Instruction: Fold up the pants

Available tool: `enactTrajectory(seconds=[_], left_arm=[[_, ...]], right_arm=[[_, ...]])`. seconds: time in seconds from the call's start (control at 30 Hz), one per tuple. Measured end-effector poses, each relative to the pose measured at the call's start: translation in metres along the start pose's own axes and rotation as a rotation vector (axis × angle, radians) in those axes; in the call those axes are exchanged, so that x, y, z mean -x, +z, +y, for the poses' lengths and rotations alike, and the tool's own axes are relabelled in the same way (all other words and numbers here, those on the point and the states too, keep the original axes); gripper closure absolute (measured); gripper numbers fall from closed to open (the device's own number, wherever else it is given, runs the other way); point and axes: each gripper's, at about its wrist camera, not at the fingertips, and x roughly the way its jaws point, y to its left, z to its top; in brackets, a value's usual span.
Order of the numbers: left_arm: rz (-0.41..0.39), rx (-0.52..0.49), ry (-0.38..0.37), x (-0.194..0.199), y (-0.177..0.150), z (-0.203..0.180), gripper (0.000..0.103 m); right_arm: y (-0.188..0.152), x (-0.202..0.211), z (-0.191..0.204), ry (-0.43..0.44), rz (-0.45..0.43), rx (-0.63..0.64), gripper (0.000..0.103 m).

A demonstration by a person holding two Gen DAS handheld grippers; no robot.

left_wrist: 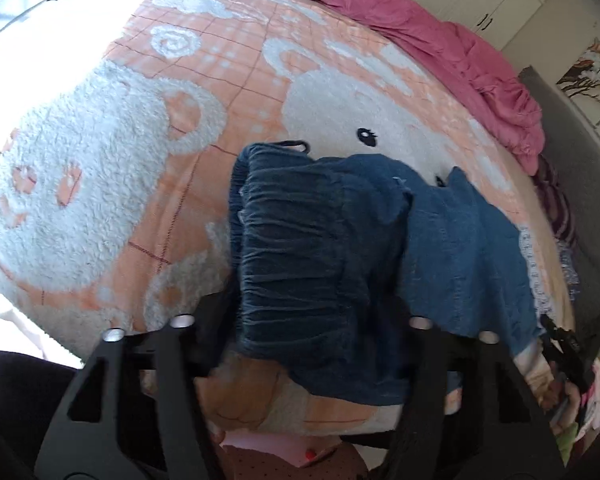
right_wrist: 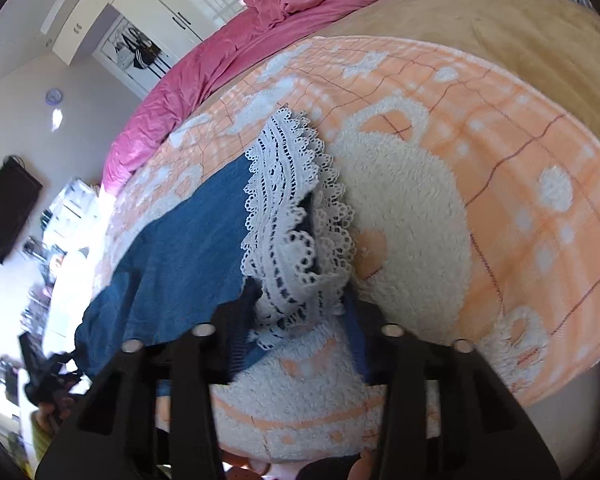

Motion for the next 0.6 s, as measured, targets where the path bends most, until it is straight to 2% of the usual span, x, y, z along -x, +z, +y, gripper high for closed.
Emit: enactTrajectory(seconds=[0.07, 0.1, 0.17, 0.23, 0.33, 0.4, 0.53, 0.6], left_arm=[[-0.013, 0.029, -0.052, 0.006, 0.003, 0.006, 0.066], [-0.029, 0.03, -0.068, 0.013, 0.005, 0.007, 0.066], [-0.063, -0.002, -0.017, 0.028, 0.008, 0.006, 0.069], [-0.056, -0.026, 0.067, 0.03, 0.007, 0.007, 0.069], [-0.005, -0.016, 0.116, 0.014, 0.001, 0.013, 0.065], [-0.013, -0.044, 0.138, 0.014, 0.0, 0.011, 0.06], [-0.001, -0.048, 0.106, 0.014, -0.001, 0.012, 0.054], [-0.016, -0.03, 0.087, 0.018, 0.0, 0.013, 0.049]], right_arm=[[0.0, 0.003, -0.001, 0.038, -0.01, -0.015, 0.085], [0.0, 0.006, 0.001, 0.046, -0.02, -0.01, 0.085], [0.002, 0.013, 0.007, 0.028, -0.043, 0.027, 0.085], [0.004, 0.018, 0.008, -0.014, -0.051, 0.044, 0.085], [0.001, 0.01, 0.009, -0.097, -0.015, 0.092, 0.084], [-0.004, 0.004, 0.006, -0.121, -0.011, 0.095, 0.083], [-0.004, 0.005, 0.002, -0.11, -0.018, 0.074, 0.079], [-0.005, 0.012, 0.003, -0.109, -0.035, 0.071, 0.067]])
